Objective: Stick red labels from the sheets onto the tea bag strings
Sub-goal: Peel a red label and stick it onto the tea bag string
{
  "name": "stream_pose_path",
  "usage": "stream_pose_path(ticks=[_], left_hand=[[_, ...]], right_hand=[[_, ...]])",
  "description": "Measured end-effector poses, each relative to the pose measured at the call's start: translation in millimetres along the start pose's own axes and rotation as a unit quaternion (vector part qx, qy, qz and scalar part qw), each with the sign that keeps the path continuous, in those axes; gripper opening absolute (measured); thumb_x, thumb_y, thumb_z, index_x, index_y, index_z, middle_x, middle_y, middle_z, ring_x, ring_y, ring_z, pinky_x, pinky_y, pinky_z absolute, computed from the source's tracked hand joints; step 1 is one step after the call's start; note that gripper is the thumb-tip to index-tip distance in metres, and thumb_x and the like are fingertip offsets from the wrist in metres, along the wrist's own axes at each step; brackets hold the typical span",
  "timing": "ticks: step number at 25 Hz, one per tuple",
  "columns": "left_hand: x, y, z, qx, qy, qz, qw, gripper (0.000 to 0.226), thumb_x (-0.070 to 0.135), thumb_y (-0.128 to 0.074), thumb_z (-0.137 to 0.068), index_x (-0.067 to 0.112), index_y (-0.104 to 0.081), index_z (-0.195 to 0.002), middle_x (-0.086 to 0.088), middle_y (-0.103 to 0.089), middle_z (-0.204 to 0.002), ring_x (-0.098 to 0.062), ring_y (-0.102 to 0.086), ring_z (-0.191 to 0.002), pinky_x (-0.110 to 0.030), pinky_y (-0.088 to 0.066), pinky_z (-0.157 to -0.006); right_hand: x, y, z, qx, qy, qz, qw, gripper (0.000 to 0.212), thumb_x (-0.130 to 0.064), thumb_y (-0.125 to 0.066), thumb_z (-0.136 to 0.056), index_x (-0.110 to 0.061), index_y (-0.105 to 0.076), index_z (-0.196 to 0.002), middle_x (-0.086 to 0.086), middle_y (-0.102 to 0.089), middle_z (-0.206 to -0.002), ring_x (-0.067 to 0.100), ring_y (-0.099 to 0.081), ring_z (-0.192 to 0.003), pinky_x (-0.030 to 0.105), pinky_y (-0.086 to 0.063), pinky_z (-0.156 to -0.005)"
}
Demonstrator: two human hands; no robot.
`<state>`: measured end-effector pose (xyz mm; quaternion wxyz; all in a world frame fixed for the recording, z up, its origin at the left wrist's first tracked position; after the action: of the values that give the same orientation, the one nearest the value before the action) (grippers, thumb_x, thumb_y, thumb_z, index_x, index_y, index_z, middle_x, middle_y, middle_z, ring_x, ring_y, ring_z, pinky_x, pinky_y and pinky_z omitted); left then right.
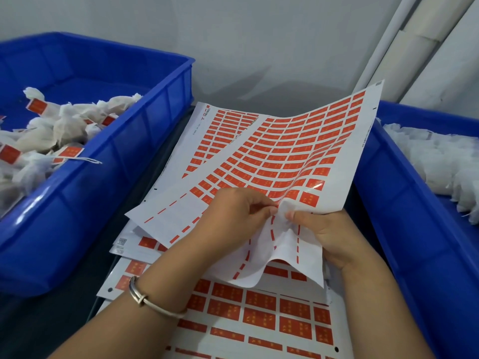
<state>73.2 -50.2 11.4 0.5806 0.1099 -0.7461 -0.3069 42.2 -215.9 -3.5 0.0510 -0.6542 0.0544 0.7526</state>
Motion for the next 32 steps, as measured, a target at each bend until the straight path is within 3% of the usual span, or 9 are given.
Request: stream_pose_path(ticks=[7, 10, 13, 16, 19, 23, 26, 29, 32], left_hand=[[-15, -1, -11, 0.041, 0.124, 0.037, 0.991, 0.005, 0.029, -0.050, -0.095, 0.031, -0.054, -0.092, 0.019, -0.052, -0.081, -0.007, -0.056, -0.072, -0.010, -0.038, -0.057], [-33, 2, -13, 0.086, 0.266, 0.176, 0.944, 0.015, 0.032, -0.044, -0.098, 0.026, -0.058, -0.100, 0.010, -0.060, -0.090, -0.012, -0.062, -0.078, -0.016, -0.045, -0.060], [-44, 6, -11, 0.152, 0.322, 0.253, 0.900, 0.016, 0.036, -0.042, -0.098, 0.030, -0.056, -0.102, 0.012, -0.059, -0.089, -0.011, -0.064, -0.078, -0.018, -0.044, -0.054], [-46, 6, -8, 0.197, 0.311, 0.250, 0.895, 0.014, 0.040, -0.040, -0.097, 0.035, -0.050, -0.088, 0.018, -0.055, -0.084, -0.007, -0.063, -0.073, -0.014, -0.040, -0.050], [-45, 11, -9, 0.214, 0.302, 0.220, 0.903, 0.013, 0.041, -0.040, -0.097, 0.035, -0.046, -0.088, 0.021, -0.050, -0.079, -0.004, -0.058, -0.066, -0.009, -0.034, -0.040], [-42, 16, -9, 0.218, 0.296, 0.295, 0.882, 0.010, 0.039, -0.043, -0.097, 0.035, -0.052, -0.095, 0.020, -0.056, -0.079, -0.004, -0.062, -0.058, -0.005, -0.032, -0.032], [-35, 15, -11, 0.216, 0.275, 0.346, 0.871, 0.017, 0.037, -0.047, -0.096, 0.029, -0.059, -0.088, 0.011, -0.066, -0.084, -0.007, -0.068, -0.068, -0.015, -0.047, -0.049], [-31, 13, -12, 0.193, 0.259, 0.365, 0.873, 0.018, 0.034, -0.049, -0.095, 0.027, -0.062, -0.086, 0.009, -0.069, -0.082, -0.009, -0.068, -0.073, -0.017, -0.048, -0.055], [-30, 12, -11, 0.181, 0.247, 0.374, 0.875, 0.018, 0.032, -0.049, -0.095, 0.026, -0.062, -0.083, 0.009, -0.068, -0.076, -0.009, -0.068, -0.071, -0.017, -0.049, -0.059]], right_hand=[[0, 0, -1, -0.021, -0.018, -0.019, 0.999, 0.039, -0.010, -0.074, -0.078, -0.034, -0.061, -0.106, -0.009, -0.073, -0.092, 0.014, -0.072, -0.080, 0.030, -0.057, -0.055], [-2, 1, -2, -0.004, -0.022, -0.002, 1.000, 0.036, -0.011, -0.073, -0.079, -0.032, -0.063, -0.106, -0.008, -0.073, -0.095, 0.015, -0.071, -0.083, 0.034, -0.058, -0.060], [-10, 10, 0, 0.045, -0.042, 0.064, 0.996, 0.017, -0.023, -0.069, -0.084, -0.027, -0.065, -0.100, -0.009, -0.074, -0.087, 0.013, -0.072, -0.076, 0.032, -0.055, -0.061], [-27, 35, 7, 0.149, -0.027, 0.208, 0.966, 0.012, -0.036, -0.063, -0.086, -0.025, -0.063, -0.089, -0.004, -0.070, -0.081, 0.017, -0.067, -0.072, 0.030, -0.047, -0.060], [-54, 55, 23, 0.206, 0.042, 0.263, 0.942, 0.009, -0.024, -0.057, -0.091, -0.029, -0.065, -0.089, -0.013, -0.063, -0.069, 0.008, -0.057, -0.066, 0.031, -0.043, -0.062], [-92, 45, 44, 0.129, 0.150, 0.262, 0.945, 0.037, -0.015, -0.048, -0.095, -0.046, -0.068, -0.090, -0.012, -0.061, -0.066, 0.002, -0.051, -0.057, 0.026, -0.049, -0.062], [-109, 8, 49, 0.061, 0.211, 0.247, 0.944, 0.032, -0.018, -0.052, -0.092, -0.044, -0.071, -0.088, -0.013, -0.068, -0.075, -0.002, -0.060, -0.068, 0.005, -0.046, -0.060], [-104, -26, 43, 0.022, 0.197, 0.232, 0.952, 0.018, -0.034, -0.053, -0.079, -0.044, -0.065, -0.088, -0.023, -0.070, -0.078, -0.011, -0.062, -0.078, 0.001, -0.045, -0.059], [-86, -40, 33, 0.007, 0.160, 0.213, 0.964, 0.023, -0.023, -0.057, -0.086, -0.045, -0.062, -0.088, -0.019, -0.069, -0.075, -0.004, -0.063, -0.073, 0.002, -0.046, -0.058]])
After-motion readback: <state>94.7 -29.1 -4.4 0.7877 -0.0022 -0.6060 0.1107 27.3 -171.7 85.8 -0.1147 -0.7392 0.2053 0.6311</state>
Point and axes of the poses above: each hand's wrist, its own z-axis away from the middle knuckle, its own y-axis out of the back of the hand, x = y × z, the point moved 4 cm from there along -z, towards the middle knuckle
